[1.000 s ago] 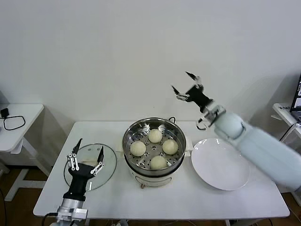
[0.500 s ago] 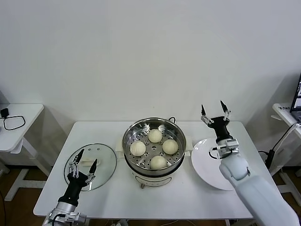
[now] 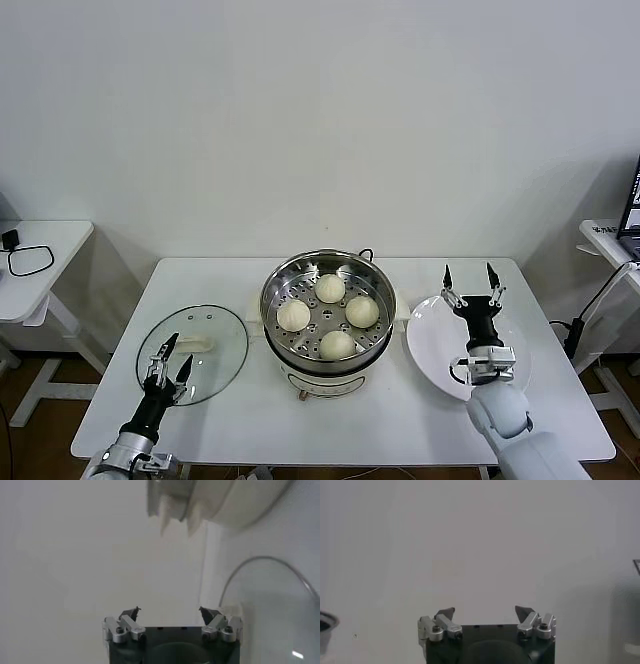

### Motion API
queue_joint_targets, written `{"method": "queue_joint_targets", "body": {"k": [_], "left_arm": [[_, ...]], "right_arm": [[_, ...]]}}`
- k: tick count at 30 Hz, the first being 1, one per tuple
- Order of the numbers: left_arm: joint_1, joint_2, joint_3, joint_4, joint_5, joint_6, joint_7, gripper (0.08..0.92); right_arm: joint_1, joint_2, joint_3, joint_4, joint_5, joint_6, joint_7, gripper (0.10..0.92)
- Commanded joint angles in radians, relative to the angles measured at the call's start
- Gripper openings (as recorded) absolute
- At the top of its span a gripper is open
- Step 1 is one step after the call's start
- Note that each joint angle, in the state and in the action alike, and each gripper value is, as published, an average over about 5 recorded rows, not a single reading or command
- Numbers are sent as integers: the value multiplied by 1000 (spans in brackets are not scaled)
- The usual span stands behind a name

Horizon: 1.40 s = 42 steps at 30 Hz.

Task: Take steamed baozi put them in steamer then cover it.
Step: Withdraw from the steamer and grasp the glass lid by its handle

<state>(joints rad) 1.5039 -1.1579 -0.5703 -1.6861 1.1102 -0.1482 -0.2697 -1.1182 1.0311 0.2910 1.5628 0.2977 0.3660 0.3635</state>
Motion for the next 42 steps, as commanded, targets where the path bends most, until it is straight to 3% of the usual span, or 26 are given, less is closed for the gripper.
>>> {"method": "queue_joint_targets", "body": {"k": [1,15,30,42], "left_arm": [[-154,-10,42,196,83,4,-33,823],[-279,-23,72,297,122,13,-54,823],[-317,-46,86,340,140,20,-60,814],[-310,-53,85,340,119,37,-58,499]], "right_arm": [[-75,39,52,14,-32,8,7,823],[-100,68,68,15,-64,9,5,823],[-115,76,76,20,-80,11,4,823],[-119,92,83,28,-94,13,5,823]]}}
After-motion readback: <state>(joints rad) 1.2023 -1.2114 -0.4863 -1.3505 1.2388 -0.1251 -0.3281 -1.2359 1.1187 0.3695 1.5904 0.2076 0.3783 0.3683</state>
